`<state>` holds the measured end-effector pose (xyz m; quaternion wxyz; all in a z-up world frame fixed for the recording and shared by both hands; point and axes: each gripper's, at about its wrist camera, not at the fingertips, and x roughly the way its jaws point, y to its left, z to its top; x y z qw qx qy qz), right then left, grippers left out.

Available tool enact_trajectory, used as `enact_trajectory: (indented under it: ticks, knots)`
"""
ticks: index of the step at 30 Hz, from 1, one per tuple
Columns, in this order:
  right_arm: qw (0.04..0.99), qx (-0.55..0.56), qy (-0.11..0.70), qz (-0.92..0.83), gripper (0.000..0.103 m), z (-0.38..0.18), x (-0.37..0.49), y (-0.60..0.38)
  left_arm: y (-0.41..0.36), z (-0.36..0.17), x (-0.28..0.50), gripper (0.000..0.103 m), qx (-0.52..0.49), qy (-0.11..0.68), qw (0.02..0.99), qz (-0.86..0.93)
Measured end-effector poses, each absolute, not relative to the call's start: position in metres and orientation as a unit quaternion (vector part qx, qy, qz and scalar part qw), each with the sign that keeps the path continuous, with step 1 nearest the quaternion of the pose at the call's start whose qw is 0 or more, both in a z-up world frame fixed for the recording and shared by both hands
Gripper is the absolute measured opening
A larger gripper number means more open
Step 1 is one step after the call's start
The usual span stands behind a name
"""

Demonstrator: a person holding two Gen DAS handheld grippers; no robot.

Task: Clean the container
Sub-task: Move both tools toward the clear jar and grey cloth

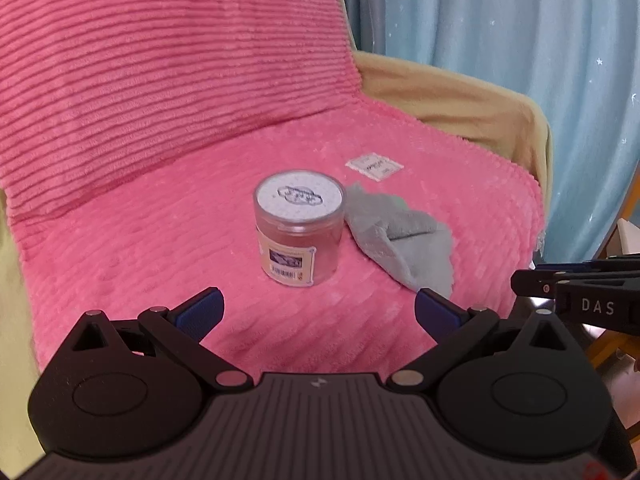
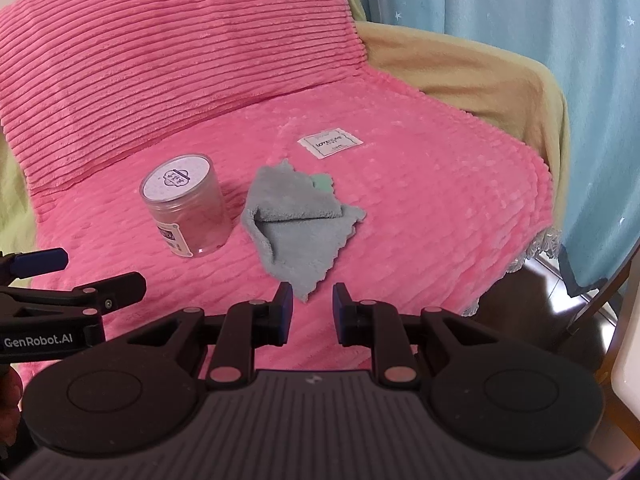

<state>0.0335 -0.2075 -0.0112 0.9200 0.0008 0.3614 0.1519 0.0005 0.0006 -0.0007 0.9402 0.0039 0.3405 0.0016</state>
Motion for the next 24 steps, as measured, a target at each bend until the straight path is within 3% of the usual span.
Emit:
enact_trajectory:
  ticks: [24]
  knots:
    - [0.915,0.012,0.379,0.141,0.017,-0.019,0.042,-0.205,0.007,-0.012,0.008,0.102,-0.020,0.348,0.937,-0.022]
